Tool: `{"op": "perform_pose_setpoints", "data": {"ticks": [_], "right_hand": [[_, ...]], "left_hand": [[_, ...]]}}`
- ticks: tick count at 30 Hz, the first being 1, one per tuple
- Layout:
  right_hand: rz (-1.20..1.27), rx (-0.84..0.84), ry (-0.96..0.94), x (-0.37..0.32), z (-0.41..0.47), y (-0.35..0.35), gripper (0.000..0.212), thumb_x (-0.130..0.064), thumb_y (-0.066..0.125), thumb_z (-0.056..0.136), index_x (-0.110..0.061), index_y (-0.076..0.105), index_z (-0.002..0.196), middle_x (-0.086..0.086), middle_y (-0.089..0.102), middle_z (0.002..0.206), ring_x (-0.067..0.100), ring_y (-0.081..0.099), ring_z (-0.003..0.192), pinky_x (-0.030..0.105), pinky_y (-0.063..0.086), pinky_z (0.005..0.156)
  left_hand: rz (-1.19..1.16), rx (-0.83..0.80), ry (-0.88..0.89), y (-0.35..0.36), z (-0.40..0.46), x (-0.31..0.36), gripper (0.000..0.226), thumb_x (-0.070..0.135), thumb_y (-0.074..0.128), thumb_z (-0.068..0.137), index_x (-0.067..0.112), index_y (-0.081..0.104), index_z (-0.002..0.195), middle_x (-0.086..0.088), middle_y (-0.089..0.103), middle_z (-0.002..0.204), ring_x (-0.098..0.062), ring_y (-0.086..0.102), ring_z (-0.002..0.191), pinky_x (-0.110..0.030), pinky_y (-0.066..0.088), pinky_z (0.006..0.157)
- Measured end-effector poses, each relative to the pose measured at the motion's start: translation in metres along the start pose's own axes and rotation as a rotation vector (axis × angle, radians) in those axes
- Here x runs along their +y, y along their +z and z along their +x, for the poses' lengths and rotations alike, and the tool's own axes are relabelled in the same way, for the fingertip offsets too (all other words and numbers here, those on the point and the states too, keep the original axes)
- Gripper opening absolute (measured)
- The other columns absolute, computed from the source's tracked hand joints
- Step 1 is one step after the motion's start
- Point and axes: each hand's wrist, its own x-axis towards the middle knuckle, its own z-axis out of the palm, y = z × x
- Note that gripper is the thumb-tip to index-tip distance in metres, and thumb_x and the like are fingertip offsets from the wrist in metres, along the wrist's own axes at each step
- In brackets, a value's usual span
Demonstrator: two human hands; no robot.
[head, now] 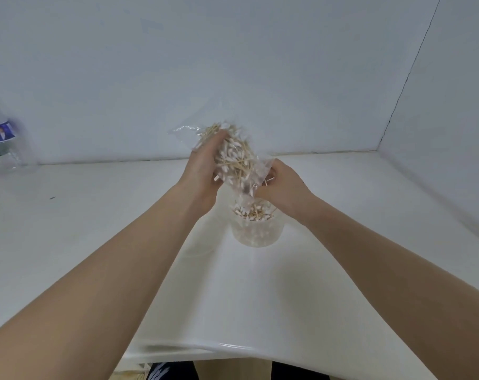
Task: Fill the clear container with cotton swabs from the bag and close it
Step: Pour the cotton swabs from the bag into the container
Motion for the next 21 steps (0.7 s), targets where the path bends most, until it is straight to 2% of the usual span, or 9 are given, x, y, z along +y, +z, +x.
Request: {"op": "perform_pose_setpoints", "data": {"ticks": [3,5,7,8,10,12,14,16,21], "right_hand": [[-0.1,0.005,-0.003,0.007,0.002,-0.004,0.022,-0.022,0.081,0.079,-0.029,0.06,0.083,-0.007,0.057,0.073,0.008,0.054,0.068,0.026,0.047,0.072],[-0.141,0.006,-0.02,0.01,0.001,-0.007,0.019,-0.025,0.08,0.081,-0.031,0.062,0.083,-0.015,0.051,0.066,0.004,0.051,0.062,0.021,0.044,0.069],[-0.129,-0.027,-0.004,0.011,0.001,-0.009,0.03,-0.019,0.079,0.08,-0.03,0.065,0.104,-0.014,0.052,0.077,0.011,0.057,0.072,0.026,0.048,0.075],[-0.128,-0.049,0.012,0.01,0.0,-0.01,0.045,-0.015,0.079,0.079,-0.031,0.062,0.117,-0.011,0.054,0.088,0.016,0.062,0.082,0.028,0.05,0.079],[-0.147,-0.078,0.02,0.006,-0.001,-0.011,0.067,-0.013,0.08,0.076,-0.037,0.053,0.134,-0.009,0.056,0.109,0.019,0.064,0.098,0.028,0.051,0.083],[-0.134,-0.104,0.001,0.005,0.001,-0.011,0.079,-0.018,0.082,0.073,-0.044,0.049,0.139,-0.01,0.059,0.12,0.016,0.062,0.107,0.029,0.052,0.088],[-0.099,-0.133,-0.011,0.004,0.002,-0.009,0.086,-0.022,0.081,0.067,-0.052,0.047,0.141,-0.013,0.062,0.126,0.012,0.061,0.114,0.03,0.052,0.094],[-0.095,-0.139,-0.018,0.005,0.001,-0.006,0.088,-0.026,0.08,0.063,-0.055,0.047,0.14,-0.014,0.063,0.127,0.011,0.06,0.116,0.029,0.05,0.095],[-0.07,-0.021,-0.006,0.006,-0.001,-0.002,0.071,-0.022,0.082,0.075,-0.037,0.052,0.137,-0.004,0.059,0.115,0.019,0.066,0.095,0.028,0.056,0.075]], "left_hand": [[0.039,0.042,0.004,-0.008,0.002,0.001,0.036,0.045,0.069,0.092,0.028,0.073,0.123,0.005,0.077,0.113,-0.019,0.07,0.115,-0.041,0.047,0.113],[0.035,0.076,-0.016,-0.015,0.003,-0.001,0.044,0.048,0.076,0.083,0.029,0.074,0.122,0.003,0.076,0.117,-0.014,0.068,0.112,-0.041,0.048,0.112],[0.017,0.076,-0.025,-0.021,0.004,-0.003,0.048,0.049,0.081,0.074,0.028,0.077,0.117,-0.006,0.074,0.124,-0.017,0.064,0.102,-0.039,0.049,0.11],[0.017,0.072,-0.022,-0.024,0.004,-0.003,0.043,0.047,0.081,0.075,0.026,0.078,0.112,-0.007,0.075,0.113,-0.018,0.06,0.092,-0.035,0.051,0.105],[0.04,0.085,-0.015,-0.025,0.004,-0.002,0.026,0.04,0.077,0.087,0.021,0.074,0.104,0.007,0.07,0.077,-0.012,0.06,0.065,-0.025,0.051,0.087],[0.045,0.108,-0.026,-0.026,0.005,-0.001,0.022,0.035,0.073,0.093,0.019,0.067,0.106,0.013,0.061,0.063,-0.007,0.053,0.049,-0.022,0.048,0.072],[0.016,0.113,-0.012,-0.026,0.008,-0.002,0.026,0.032,0.073,0.092,0.021,0.06,0.111,0.01,0.061,0.072,-0.01,0.049,0.052,-0.023,0.045,0.059],[0.008,0.107,0.013,-0.025,0.01,-0.003,0.029,0.031,0.074,0.092,0.023,0.057,0.115,0.009,0.064,0.079,-0.011,0.052,0.055,-0.024,0.045,0.054],[-0.059,0.112,0.031,-0.02,0.007,-0.002,0.027,0.022,0.073,0.094,0.022,0.059,0.116,0.007,0.066,0.082,-0.009,0.06,0.056,-0.023,0.05,0.052]]}}
